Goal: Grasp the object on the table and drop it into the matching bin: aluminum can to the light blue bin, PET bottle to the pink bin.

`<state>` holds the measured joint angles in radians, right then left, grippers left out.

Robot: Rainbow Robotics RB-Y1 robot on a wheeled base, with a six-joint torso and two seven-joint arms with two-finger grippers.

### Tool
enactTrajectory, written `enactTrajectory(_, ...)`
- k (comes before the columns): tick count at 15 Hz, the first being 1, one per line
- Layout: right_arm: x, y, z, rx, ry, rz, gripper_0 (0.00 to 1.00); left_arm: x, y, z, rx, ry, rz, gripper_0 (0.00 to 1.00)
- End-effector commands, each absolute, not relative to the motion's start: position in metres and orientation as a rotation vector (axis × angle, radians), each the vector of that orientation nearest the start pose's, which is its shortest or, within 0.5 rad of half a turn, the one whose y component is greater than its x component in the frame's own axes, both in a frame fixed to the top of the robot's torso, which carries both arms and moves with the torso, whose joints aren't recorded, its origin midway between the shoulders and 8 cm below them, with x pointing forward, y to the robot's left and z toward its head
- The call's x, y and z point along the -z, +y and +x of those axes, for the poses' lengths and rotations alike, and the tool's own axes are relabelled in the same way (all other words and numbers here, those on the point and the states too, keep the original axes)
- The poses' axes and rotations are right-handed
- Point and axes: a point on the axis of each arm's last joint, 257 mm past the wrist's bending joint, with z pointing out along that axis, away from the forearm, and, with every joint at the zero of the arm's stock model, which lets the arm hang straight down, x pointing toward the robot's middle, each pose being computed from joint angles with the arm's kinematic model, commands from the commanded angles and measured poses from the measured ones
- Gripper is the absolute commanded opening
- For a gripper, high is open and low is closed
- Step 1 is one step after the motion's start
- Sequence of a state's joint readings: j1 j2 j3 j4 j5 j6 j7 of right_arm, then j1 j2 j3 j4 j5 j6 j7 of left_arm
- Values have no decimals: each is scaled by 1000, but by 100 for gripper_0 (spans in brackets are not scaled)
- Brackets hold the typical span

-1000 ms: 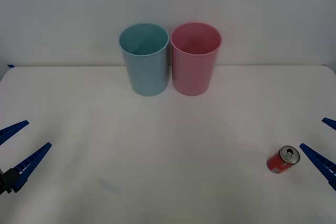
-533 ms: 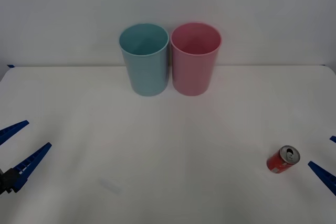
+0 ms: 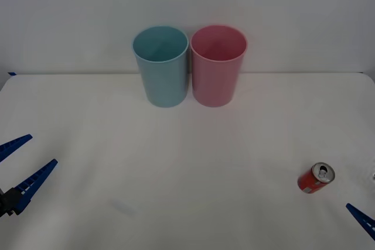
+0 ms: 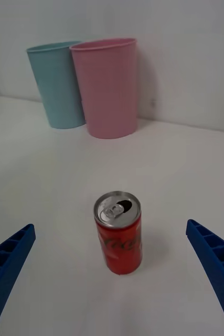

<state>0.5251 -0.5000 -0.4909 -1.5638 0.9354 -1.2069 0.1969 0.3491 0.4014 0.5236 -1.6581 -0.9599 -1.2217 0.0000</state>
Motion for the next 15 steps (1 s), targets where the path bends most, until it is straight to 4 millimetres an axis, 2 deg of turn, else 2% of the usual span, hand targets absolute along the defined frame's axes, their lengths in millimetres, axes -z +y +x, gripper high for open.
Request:
enactTrajectory(1, 266, -377, 278, -424, 1695, -520, 100, 169, 330, 342, 567, 1441, 465, 100)
enactTrajectory(4, 292, -381, 273, -429, 1757, -501, 100, 169, 330, 342, 567, 1441, 465, 100)
enactTrajectory(8, 314, -377, 275, -447, 1786, -471, 100, 169, 330, 342, 567, 1441, 465, 100)
enactTrajectory(15, 326, -354, 301, -456, 1750, -435, 100, 169, 330, 342, 567, 1441, 465, 100)
